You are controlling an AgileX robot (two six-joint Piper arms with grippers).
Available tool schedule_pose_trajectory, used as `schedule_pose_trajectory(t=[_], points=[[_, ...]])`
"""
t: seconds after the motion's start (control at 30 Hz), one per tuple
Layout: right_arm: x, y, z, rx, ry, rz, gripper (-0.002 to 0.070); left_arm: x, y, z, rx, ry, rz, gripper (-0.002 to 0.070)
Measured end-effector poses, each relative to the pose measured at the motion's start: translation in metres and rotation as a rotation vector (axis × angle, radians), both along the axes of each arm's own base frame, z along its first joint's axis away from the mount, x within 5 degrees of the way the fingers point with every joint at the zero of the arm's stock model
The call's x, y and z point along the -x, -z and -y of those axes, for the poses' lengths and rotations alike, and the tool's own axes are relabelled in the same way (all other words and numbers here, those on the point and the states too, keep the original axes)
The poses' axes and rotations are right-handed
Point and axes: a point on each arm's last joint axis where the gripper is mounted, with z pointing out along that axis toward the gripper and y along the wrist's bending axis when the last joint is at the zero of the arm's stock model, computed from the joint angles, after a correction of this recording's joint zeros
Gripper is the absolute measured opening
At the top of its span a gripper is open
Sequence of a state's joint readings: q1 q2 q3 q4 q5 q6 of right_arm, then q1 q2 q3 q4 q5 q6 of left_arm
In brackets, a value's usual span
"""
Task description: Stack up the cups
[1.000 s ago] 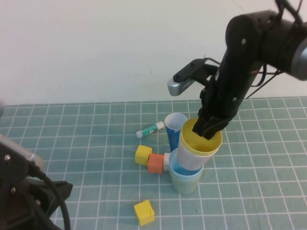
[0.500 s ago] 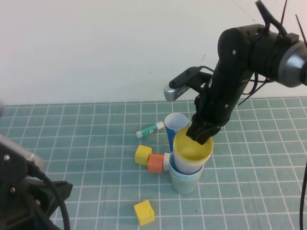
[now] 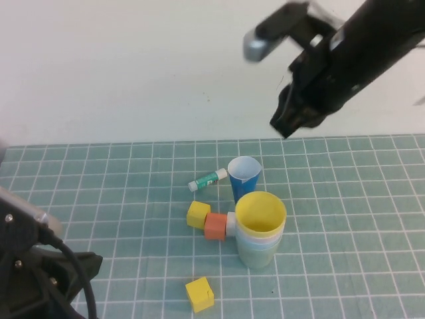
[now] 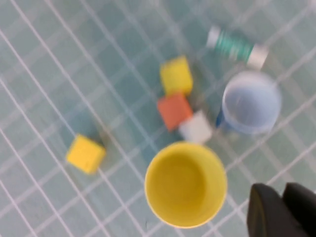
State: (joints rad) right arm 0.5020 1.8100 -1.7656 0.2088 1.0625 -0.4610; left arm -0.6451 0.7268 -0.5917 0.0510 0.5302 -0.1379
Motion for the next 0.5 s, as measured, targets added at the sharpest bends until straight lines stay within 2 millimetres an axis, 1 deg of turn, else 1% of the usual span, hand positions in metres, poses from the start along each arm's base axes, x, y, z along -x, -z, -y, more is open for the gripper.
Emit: schedule_pose_trajectory(t=[0.03,0.1,0.17,0.2,0.23,0.33,0.5], points=[[0.010,-0.014,0.004,-0.037,-0.009,0.048,0.0046,0.000,0.000,0.000,0.004,0.000,-0.003,-0.0003],[0.030,-0.032,0.013,-0.097,-0.032,0.126,0.0020,0.001,0.000,0.000,0.009,-0.001,-0.007,-0.0003],[0.053,-0.043,0.023,-0.149,-0.054,0.196,0.0008,0.003,0.002,-0.001,0.014,-0.001,-0.008,-0.0003],[0.062,-0.045,0.026,-0.172,-0.066,0.219,0.0006,0.004,0.003,-0.002,0.016,-0.001,-0.005,-0.0002],[0.076,-0.047,0.033,-0.198,-0.085,0.254,0.0003,0.006,0.004,-0.003,0.022,0.000,0.003,-0.0002],[0.110,-0.047,0.048,-0.251,-0.119,0.336,-0.0001,0.015,0.011,-0.010,0.053,0.000,0.022,-0.0002],[0.168,-0.040,0.079,-0.324,-0.117,0.452,-0.0001,0.036,0.021,-0.024,0.121,0.001,0.075,-0.0002]])
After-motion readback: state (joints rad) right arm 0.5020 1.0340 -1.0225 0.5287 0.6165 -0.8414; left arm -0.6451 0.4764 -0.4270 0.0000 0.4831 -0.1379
